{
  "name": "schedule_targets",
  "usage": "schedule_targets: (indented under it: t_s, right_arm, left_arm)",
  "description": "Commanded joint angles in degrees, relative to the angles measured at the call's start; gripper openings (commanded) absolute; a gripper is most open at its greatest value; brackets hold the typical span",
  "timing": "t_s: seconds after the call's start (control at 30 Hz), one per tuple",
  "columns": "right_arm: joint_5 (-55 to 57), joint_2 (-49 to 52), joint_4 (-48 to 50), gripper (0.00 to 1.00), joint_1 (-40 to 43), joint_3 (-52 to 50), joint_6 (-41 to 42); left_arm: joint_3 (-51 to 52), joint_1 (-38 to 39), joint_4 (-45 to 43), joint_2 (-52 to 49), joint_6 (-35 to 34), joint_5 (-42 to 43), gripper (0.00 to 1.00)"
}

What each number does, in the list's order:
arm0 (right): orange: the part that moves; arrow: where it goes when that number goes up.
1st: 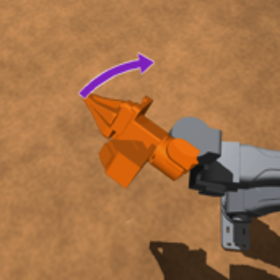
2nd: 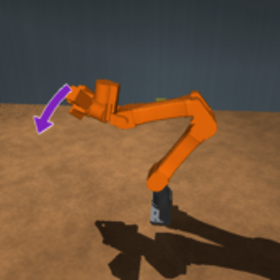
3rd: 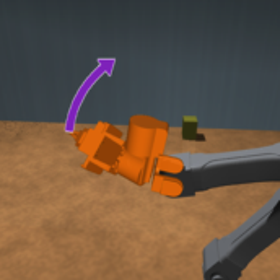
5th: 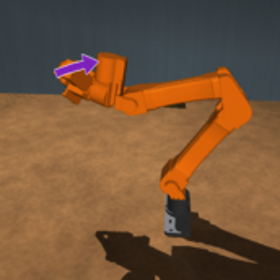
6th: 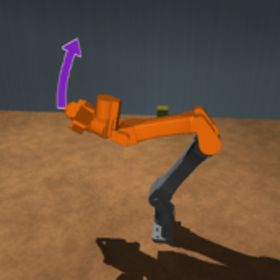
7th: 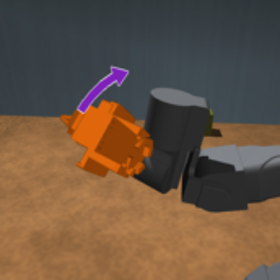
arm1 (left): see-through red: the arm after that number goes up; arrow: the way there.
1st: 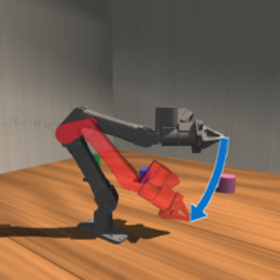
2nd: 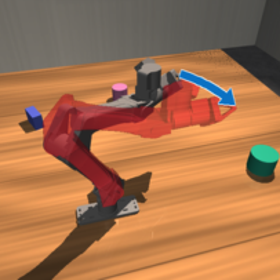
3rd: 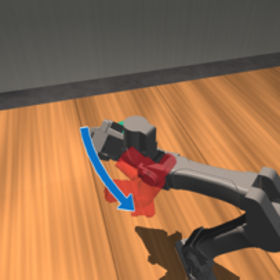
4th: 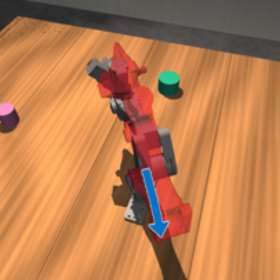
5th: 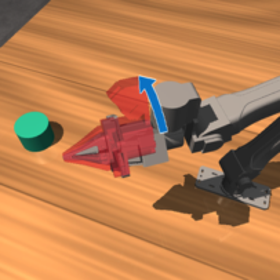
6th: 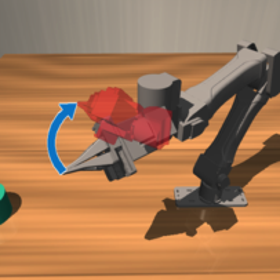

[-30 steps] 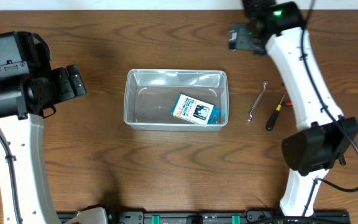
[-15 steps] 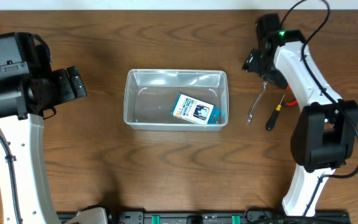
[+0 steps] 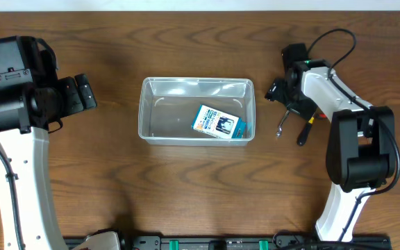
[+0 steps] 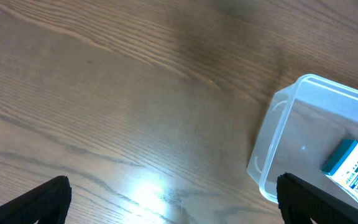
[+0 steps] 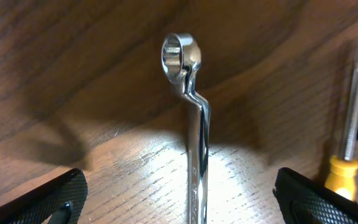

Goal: Pack container
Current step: 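Lower the right gripper onto the silver wrench and grasp it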

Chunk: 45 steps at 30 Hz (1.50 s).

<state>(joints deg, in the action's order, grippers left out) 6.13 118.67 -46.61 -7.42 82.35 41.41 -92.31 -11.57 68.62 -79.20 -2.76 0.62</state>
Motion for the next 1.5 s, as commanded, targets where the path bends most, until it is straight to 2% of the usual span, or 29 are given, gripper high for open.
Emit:
schedule_targets:
  t_s: [0.0, 0.37, 0.5, 0.8, 1.07, 1.23, 1.43, 1.47]
  right_arm:
    - [-1.27, 0.72, 0.39, 0.99, 0.55, -1.07, -0.76]
    - [-1.27, 1.25, 1.42, 0.97, 0.72, -3.39, -0.31]
    - [-1.73, 1.57, 1.20, 0.87, 0.70, -3.41, -0.31]
    - [-1.73, 1.57, 1.29, 0.51, 0.70, -3.41, -0.28]
    - [-1.73, 1.57, 1.49, 0.30, 0.70, -3.41, -0.26]
    - [-1.73, 1.57, 1.77, 0.23, 0.70, -3.41, -0.28]
    - [-1.68, 1.57, 2.34, 0.01, 0.70, -3.39, -0.33]
    - [-1.68, 1.57, 2.51, 0.01, 0.70, -3.32, -0.33]
  left_arm:
    - [0.26, -0.26, 0.15, -0.22, -0.09, -0.90, 0.98]
    - [0.26, -0.26, 0.15, -0.22, -0.09, -0.90, 0.98]
    - [0.26, -0.26, 0.15, -0.22, -0.09, -0.90, 0.98]
    - [0.26, -0.26, 0.15, -0.22, -0.09, -0.90, 0.98]
    - [0.26, -0.26, 0.15, -0.22, -0.09, -0.90, 0.98]
    - [0.26, -0.26, 0.15, -0.22, -0.09, -0.90, 0.98]
    - [0.26, -0.26, 0.13, -0.22, -0.07, -0.92, 0.98]
    - [0.26, -0.26, 0.13, -0.22, -0.07, -0.92, 0.98]
